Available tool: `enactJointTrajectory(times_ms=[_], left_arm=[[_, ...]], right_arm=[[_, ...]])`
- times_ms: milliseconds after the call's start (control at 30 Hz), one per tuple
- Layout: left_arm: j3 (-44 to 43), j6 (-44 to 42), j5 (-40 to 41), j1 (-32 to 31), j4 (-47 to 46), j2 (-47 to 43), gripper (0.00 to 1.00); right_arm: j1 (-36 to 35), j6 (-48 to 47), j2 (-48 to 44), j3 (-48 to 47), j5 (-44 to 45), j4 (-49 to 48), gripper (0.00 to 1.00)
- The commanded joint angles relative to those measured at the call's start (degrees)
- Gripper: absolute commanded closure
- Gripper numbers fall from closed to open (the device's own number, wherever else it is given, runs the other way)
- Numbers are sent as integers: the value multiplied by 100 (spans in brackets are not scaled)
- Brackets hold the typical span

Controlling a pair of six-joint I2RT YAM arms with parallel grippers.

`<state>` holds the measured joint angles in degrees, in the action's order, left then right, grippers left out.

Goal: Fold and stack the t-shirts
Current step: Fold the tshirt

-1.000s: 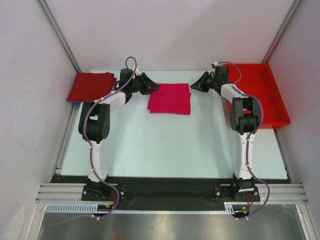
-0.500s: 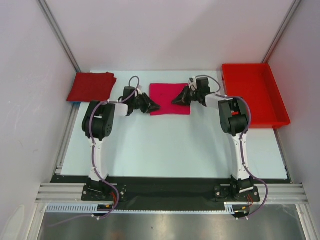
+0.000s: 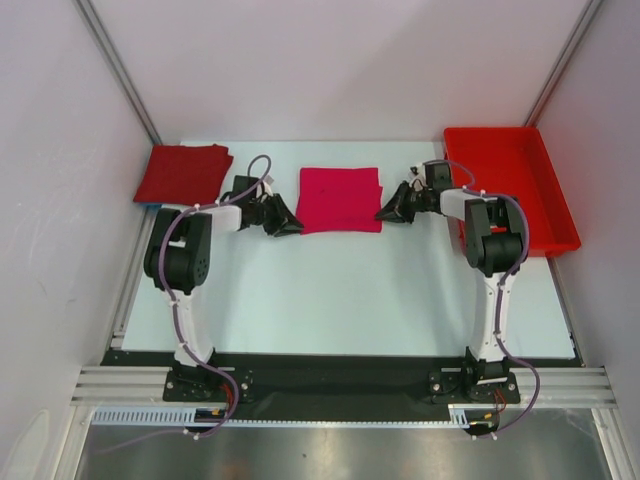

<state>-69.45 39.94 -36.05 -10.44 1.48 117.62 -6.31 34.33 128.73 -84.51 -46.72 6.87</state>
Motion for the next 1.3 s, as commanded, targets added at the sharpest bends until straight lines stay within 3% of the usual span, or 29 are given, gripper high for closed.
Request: enactJointTrajectory(times_ms=[0,167,300,400,533,700,833,967,1100,1267], left_arm=[[-226,-550,125,15,618,-635,71],[-569,311,-262,-151,-121,-346,71],[-877,1066,-420,-406,-858,364,72],[-1027,1331,-473,-494,-1052,813,73],[-414,1367,-394,-459,-1193,824,74],[36,456,-104,-345,-421,552,74],[265,-372,195,-327,527,-80,73],[651,-777,441,-327,1003,-1108,64],[941,-979,993,-310,1591,-2310,60],[1539,-866,1486,-126,1952,-3577,55]], right_arm=[[-239,36,-524,-258,103,229,90],[-880,556,-7,-1084,-206,87,90],[-1136,1374,530,-1252,-513,-852,91],[-1136,1428,628,-884,-558,-1153,91],[-899,972,452,-32,-531,-1022,91],[-240,181,-5,883,-329,-416,91],[-152,-777,-584,787,92,839,91],[-344,-1314,-1130,550,689,1876,88],[-722,-1613,-1420,120,1208,2362,78],[-1468,-2008,-1281,-767,2085,2695,57]])
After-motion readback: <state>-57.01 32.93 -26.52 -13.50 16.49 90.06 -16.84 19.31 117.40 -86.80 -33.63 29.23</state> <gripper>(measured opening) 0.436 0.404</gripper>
